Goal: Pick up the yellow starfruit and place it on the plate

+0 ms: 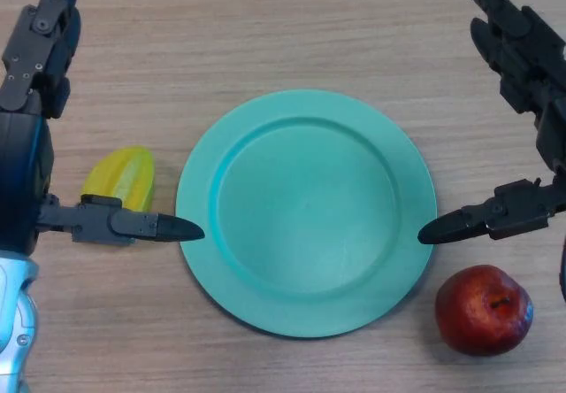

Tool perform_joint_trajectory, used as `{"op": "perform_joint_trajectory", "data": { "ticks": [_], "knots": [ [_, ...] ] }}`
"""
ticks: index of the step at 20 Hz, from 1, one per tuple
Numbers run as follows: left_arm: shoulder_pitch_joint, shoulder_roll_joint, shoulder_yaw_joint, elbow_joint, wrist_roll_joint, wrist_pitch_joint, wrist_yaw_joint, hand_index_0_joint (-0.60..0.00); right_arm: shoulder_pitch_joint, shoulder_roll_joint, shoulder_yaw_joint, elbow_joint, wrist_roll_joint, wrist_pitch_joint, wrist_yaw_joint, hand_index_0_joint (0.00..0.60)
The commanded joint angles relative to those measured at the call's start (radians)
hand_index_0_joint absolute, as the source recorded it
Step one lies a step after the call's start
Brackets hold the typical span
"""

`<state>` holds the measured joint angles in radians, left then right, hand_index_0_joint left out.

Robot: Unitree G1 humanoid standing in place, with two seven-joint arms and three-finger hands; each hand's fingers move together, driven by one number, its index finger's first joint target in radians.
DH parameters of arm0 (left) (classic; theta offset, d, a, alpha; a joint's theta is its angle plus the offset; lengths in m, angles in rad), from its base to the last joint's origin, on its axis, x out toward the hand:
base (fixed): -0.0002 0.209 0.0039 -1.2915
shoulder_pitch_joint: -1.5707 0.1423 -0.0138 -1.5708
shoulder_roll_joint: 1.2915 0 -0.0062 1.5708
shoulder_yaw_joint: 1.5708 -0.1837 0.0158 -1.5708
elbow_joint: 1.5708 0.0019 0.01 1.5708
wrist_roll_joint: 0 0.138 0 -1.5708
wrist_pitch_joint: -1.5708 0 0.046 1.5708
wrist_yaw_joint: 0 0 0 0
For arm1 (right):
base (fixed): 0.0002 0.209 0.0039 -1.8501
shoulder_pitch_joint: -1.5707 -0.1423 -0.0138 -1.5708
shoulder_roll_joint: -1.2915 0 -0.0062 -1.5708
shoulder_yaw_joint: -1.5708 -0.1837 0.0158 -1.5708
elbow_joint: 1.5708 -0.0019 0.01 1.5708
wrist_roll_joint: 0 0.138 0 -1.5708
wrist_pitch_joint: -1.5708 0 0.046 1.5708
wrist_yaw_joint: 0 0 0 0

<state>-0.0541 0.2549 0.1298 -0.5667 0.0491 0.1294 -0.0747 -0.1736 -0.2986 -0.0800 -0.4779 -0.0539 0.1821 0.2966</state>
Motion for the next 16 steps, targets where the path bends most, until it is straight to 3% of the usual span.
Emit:
{"op": "perform_joint_trajectory", "data": {
  "ticks": [1,7,11,16],
  "knots": [
    [-0.028,0.029,0.059,-0.072,-0.037,-0.072,0.013,0.000,-0.040,-0.031,-0.063,-0.072,0.017,-0.069,-0.031,0.000],
    [-0.047,0.029,0.058,-0.025,-0.017,-0.103,0.054,0.000,-0.009,-0.034,-0.084,-0.053,0.006,-0.126,-0.031,0.000],
    [-0.012,0.022,0.060,-0.024,-0.001,-0.139,0.050,0.000,-0.013,-0.028,-0.076,-0.055,0.019,-0.111,-0.051,0.000],
    [0.057,0.059,0.185,0.109,0.140,-0.200,-0.015,0.000,-0.014,-0.022,-0.059,-0.013,0.016,-0.134,-0.052,0.000]
  ]
}}
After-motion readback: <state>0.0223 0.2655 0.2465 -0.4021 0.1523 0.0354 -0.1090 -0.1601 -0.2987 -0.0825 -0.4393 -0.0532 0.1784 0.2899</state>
